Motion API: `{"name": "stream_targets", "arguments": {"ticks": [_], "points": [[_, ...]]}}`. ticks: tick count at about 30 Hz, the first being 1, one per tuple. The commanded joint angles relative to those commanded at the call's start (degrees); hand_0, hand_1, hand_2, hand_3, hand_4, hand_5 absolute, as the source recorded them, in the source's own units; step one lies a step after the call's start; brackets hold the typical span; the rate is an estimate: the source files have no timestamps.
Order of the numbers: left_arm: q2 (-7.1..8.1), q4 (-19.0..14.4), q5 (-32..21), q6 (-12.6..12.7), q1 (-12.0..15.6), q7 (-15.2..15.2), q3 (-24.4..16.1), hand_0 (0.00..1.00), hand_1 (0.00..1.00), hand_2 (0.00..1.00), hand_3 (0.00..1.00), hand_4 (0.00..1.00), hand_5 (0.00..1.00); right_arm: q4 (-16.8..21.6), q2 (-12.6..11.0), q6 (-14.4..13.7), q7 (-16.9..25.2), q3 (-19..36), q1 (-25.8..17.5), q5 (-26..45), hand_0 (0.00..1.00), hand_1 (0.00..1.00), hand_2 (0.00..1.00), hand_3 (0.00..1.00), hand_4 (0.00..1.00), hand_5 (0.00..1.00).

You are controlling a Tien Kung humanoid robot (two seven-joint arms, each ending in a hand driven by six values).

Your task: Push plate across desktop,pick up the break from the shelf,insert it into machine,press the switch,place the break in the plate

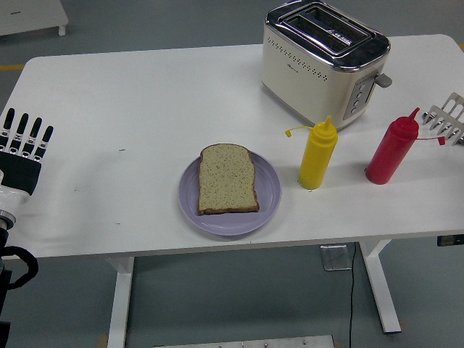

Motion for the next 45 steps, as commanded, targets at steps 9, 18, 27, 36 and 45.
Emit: {"name": "stream_targets", "arguments": {"ticks": [9, 18, 27, 36, 45], "points": [[0.14, -0.09, 0.06, -0.15, 0.43, 0.05, 0.24, 0.815, 0.862, 0.946, 0.835, 0.607, 0.998, 0.00, 0.07, 0.05, -0.02, -0.14, -0.41, -0.05, 0.789, 0.752, 0.735, 0.715, 0.495, 0.522], [0.27, -0.12, 0.01, -0.22, 0.63, 0.07, 0.40, 0.815, 0.862, 0.945, 0.836, 0.608, 0.998, -0.21, 0.22, 0.10, 0.05, -0.25, -0.64, -0.09, 0.780, 0.747, 0.734, 0.712, 0.495, 0.522], [0.17, -0.12, -0.03, -0.24, 0.45, 0.09, 0.00, 0.815, 0.862, 0.944, 0.836, 0.608, 0.998, -0.21, 0.12, 0.32, -0.18, 0.11, -0.29, -0.24, 0.771, 0.736, 0.728, 0.707, 0.494, 0.523], [0.14, -0.11, 0.03, -0.42, 0.08, 0.21, 0.11, 0.815, 0.862, 0.941, 0.835, 0.608, 0.998, -0.22, 0.18, 0.57, -0.46, 0.57, -0.15, -0.28, 0.760, 0.723, 0.725, 0.703, 0.494, 0.523], [0.15, -0.09, 0.03, -0.49, -0.17, 0.29, 0.32, 0.815, 0.861, 0.940, 0.836, 0.608, 0.998, -0.29, 0.20, 0.70, -0.62, 1.04, -0.18, -0.14, 0.733, 0.703, 0.714, 0.698, 0.493, 0.526]]}}
